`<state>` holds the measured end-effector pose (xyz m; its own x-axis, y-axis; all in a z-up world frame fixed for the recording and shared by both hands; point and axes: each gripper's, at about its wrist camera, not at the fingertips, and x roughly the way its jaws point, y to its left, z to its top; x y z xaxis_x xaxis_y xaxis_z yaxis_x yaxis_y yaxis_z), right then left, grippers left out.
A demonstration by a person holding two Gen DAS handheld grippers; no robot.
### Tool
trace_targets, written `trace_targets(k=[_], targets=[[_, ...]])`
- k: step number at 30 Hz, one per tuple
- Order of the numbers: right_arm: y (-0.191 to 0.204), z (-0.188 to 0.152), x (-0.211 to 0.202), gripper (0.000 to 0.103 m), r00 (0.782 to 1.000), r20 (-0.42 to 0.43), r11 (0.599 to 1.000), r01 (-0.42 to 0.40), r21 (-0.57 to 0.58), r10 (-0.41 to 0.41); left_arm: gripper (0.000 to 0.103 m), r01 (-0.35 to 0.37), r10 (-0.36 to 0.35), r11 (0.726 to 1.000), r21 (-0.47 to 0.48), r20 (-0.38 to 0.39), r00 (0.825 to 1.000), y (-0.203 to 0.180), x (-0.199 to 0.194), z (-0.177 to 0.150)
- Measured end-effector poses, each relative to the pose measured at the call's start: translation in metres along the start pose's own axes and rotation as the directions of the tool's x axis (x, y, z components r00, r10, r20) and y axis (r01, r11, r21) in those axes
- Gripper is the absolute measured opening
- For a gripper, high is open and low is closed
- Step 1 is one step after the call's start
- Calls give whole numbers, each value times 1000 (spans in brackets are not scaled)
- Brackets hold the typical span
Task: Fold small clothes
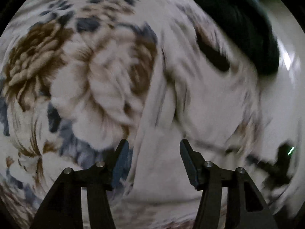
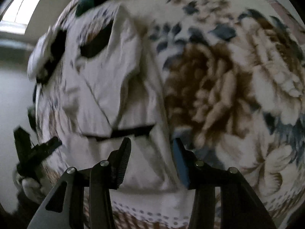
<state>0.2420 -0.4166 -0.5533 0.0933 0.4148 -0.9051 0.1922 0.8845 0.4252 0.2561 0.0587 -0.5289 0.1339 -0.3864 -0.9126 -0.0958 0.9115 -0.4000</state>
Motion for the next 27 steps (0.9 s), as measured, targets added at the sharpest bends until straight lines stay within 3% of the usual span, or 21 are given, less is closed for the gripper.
trace_targets(k=[2,3,4,5,10,17,23,27], targets=[[9,-3,17,46,1000,-7,999,18,-32,-19,51,-28,28,998,57,-10,1000,-9,12,-8],[11,-5,20,42,1000,1,999,23,-46,-23,34,-39,39,996,81,1,999,-14,15,-12],[15,-5,24,22,999,11,997,36,-62,-35,3,-47,46,993,106,12,999,-19,20,-14],[20,-7,28,3,997,19,994,72,-84,-71,2,-67,65,990,120,19,998,-23,22,-18],[36,-13,16,3,983,123,981,151,-121,-136,1,-82,66,989,123,134,989,-32,5,-20],[28,0,-22,2,963,227,986,161,-43,-147,1,-89,77,995,41,236,969,-21,-32,-4],[35,36,-24,2,955,262,988,150,-33,-136,1,-77,68,997,25,265,962,-22,-25,36],[39,62,-6,2,956,254,987,157,-23,-146,1,-87,79,996,20,243,967,-17,-4,65]])
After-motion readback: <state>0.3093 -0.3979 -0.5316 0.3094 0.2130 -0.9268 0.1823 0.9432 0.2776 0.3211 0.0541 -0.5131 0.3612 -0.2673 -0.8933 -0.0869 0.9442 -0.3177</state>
